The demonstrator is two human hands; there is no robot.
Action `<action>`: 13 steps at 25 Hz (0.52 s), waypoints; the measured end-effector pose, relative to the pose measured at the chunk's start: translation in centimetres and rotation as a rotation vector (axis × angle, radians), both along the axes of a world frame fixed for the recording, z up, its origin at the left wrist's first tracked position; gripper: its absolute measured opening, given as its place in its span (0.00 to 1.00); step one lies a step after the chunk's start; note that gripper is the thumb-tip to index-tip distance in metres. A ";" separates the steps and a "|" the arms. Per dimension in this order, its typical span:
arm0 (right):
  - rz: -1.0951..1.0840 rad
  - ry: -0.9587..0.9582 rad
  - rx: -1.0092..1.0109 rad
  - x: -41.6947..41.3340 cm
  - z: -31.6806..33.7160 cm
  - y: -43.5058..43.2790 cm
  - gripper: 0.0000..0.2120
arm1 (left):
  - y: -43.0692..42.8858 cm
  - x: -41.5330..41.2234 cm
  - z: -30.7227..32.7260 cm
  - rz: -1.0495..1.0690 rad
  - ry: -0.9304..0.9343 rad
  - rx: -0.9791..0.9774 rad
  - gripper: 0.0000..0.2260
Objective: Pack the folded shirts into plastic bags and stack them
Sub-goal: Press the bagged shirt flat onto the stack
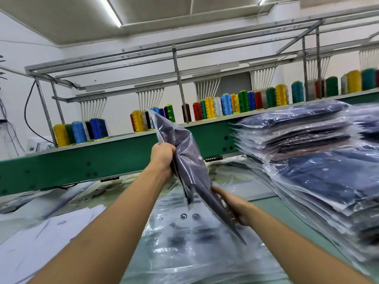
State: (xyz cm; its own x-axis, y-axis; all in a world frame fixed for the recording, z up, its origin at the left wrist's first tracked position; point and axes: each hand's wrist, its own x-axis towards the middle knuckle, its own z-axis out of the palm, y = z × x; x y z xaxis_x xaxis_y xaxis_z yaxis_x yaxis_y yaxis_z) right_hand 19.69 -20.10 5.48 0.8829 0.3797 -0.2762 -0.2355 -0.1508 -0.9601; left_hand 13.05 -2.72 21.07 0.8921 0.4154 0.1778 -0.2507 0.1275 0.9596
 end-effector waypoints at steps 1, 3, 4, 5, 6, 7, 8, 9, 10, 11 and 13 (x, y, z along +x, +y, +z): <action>0.011 0.038 0.113 0.0 0.1 -0.3 0.26 | -0.3 0.1 0.5 -0.035 -0.009 0.002 0.12; -0.039 0.000 0.313 -0.1 1.1 -1.4 0.20 | -0.8 0.4 1.0 -0.060 -0.018 0.029 0.15; -0.108 -0.083 0.340 0.1 1.9 -2.1 0.13 | -0.9 0.4 1.2 -0.054 -0.025 0.047 0.14; -0.200 -0.186 0.321 0.1 3.1 -2.9 0.07 | -1.1 0.3 1.2 -0.040 -0.024 0.060 0.12; -0.281 -0.276 0.260 0.1 4.5 -4.0 0.05 | -1.3 0.2 1.1 -0.027 -0.013 0.070 0.11; -0.333 -0.348 0.180 0.1 5.9 -5.2 0.05 | -1.5 0.3 1.1 -0.013 0.002 0.073 0.12; -0.364 -0.414 0.097 0.1 7.4 -6.6 0.07 | -1.8 0.4 1.1 -0.008 0.018 0.059 0.13; -0.391 -0.474 0.004 0.0 8.8 -8.3 0.11 | -2.4 0.4 1.3 -0.027 0.033 0.043 0.15; -0.411 -0.525 -0.074 -0.2 10.3 -10.0 0.13 | -3.2 0.5 1.4 -0.057 0.033 0.039 0.14; -0.426 -0.564 -0.126 -0.1 11.6 -11.4 0.14 | -3.8 0.5 1.7 -0.079 0.029 0.038 0.13; -0.490 -0.615 -0.217 -0.1 13.7 -15.6 0.12 | -6.5 0.8 2.0 -0.163 0.026 0.022 0.11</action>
State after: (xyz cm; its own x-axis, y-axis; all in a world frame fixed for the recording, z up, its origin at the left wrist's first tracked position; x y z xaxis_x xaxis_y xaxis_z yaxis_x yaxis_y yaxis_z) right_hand 19.57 -35.73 19.20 0.9526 -0.0951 0.2890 0.2368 -0.3647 -0.9005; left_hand 13.89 -9.18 23.09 0.9518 0.2609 0.1614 -0.2035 0.1432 0.9686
